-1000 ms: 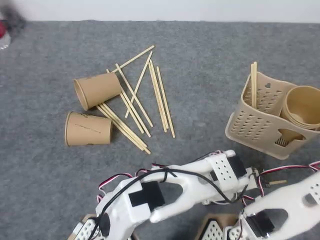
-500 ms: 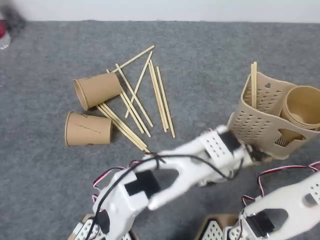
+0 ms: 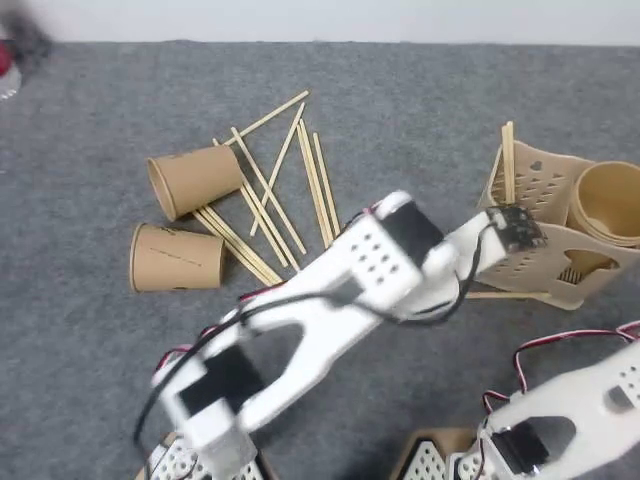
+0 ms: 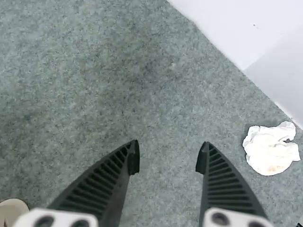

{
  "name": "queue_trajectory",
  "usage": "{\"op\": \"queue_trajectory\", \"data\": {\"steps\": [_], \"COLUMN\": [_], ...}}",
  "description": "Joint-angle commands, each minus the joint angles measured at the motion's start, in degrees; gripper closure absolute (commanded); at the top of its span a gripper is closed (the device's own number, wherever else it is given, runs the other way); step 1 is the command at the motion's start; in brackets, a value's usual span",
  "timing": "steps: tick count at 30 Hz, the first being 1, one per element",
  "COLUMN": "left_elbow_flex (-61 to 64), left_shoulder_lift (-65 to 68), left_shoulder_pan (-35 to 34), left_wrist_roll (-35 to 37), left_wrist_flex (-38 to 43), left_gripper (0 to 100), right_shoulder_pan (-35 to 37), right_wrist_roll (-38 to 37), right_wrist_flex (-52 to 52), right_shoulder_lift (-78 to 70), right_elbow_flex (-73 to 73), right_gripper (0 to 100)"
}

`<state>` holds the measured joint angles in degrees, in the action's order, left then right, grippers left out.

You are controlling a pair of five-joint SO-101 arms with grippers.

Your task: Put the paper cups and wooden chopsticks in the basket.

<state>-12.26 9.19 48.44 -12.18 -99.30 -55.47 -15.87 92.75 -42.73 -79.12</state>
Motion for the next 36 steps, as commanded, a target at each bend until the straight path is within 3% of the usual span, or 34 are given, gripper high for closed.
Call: {"op": "queue_trajectory", "data": {"steps": [1,19,28,36], "left_elbow_flex": [4.53,9.01,9.01,7.52], "left_shoulder_lift": [-13.98,-42.46,-44.48,-40.70], "left_shoulder_pan": [3.34,4.66,4.22,-6.51], "left_wrist_roll": [-0.44,-0.35,-2.64,-10.02], "left_wrist_flex": [-1.49,-1.41,-1.41,-1.41], "left_gripper": [99,99,99,99], "right_shoulder_pan": [0.92,0.57,-1.27,-1.36], "right_wrist_roll": [0.70,0.53,0.44,-1.05], "right_wrist_flex": [0.40,6.20,6.99,8.66], "right_shoulder_lift": [1.36,1.36,1.19,1.19], "right_elbow_flex": [-2.90,-2.99,-4.84,-8.00], "right_gripper": [79.4,79.4,79.4,79.4]}}
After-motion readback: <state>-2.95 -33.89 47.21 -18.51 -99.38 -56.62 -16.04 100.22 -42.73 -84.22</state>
